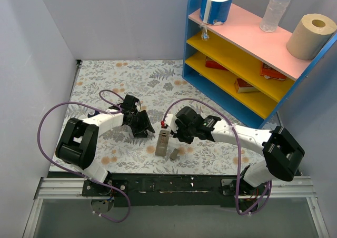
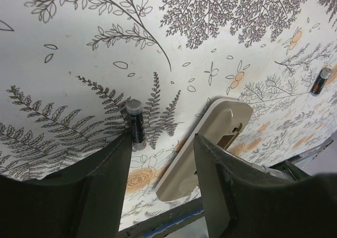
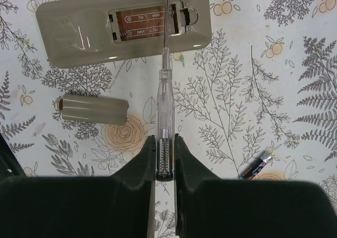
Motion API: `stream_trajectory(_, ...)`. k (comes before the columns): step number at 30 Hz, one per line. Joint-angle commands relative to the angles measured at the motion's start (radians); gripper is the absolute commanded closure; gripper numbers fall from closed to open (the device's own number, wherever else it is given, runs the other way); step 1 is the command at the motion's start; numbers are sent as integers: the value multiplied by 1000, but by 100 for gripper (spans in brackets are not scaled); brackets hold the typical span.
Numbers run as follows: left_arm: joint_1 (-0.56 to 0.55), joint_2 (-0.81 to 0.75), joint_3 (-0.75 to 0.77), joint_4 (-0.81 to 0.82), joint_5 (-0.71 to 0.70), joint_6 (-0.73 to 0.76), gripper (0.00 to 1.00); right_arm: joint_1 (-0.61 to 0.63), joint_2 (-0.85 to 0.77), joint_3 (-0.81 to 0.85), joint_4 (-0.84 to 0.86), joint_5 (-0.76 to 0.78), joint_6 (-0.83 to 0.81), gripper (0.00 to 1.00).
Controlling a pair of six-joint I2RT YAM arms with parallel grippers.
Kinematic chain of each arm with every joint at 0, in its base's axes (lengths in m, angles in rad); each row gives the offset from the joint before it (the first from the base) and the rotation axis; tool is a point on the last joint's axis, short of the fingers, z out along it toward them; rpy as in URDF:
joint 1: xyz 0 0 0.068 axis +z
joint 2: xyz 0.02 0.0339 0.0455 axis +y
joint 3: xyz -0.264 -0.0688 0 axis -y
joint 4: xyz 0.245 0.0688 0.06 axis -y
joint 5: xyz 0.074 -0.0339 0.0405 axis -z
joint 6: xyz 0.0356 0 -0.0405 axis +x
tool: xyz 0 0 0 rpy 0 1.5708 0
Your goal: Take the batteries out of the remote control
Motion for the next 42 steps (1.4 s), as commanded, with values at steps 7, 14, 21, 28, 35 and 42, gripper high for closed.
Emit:
stream_trajectory(7,4,-29,48,-34,-69,36,50,-5,-86,26,-37,79,24,99)
stream_trajectory(14,2,-115,119,-91,-127,62,48,-79,-109,-13,-8,251,151,99)
stream_trajectory(21,4,-265,104,-50,-120,175,36,-119,-24,-5,-14,262,214,99)
stream_trajectory(28,4,-443,10,71,-23,241,2,-139,10,-45,75,270,309,85)
stream_trajectory(35,1,-555,-27,111,-24,249,2,-143,61,-77,130,224,338,67)
stream_trajectory(42,1,-601,-30,110,-60,252,2,-143,9,-69,133,207,346,57)
